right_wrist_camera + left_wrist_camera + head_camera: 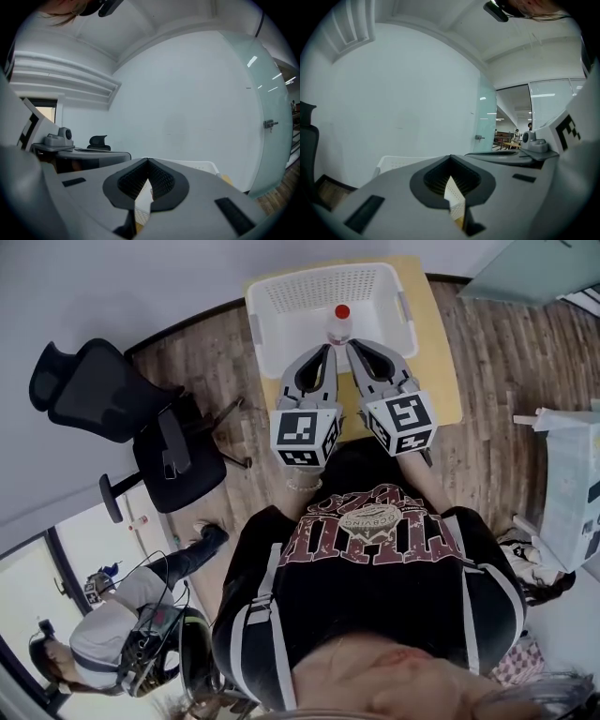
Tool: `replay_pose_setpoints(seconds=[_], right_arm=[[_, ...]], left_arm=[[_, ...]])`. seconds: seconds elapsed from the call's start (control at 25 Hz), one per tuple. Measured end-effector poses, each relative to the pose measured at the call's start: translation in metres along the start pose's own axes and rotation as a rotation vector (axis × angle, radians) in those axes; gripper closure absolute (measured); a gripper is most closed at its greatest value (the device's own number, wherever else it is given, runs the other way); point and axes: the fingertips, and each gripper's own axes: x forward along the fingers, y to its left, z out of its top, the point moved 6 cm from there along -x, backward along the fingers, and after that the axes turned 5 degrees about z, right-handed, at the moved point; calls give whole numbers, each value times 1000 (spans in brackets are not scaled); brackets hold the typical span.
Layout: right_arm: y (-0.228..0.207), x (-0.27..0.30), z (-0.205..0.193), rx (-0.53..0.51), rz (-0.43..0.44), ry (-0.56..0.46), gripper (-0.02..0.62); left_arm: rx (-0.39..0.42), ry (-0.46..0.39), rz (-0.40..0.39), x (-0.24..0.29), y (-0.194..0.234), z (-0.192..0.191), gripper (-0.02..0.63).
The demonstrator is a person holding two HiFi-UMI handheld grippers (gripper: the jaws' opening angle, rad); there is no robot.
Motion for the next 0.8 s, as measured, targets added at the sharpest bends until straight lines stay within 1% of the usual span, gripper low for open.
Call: replay_pose_setpoints(seconds=[0.28,0.8], right_arm=[[-13,11,-5,-10,-8,39,578],[-54,41,-9,-15,52,132,578]], left_arm=[[-12,9,5,13,4,-4,560],[-41,50,88,49,10,-5,560]])
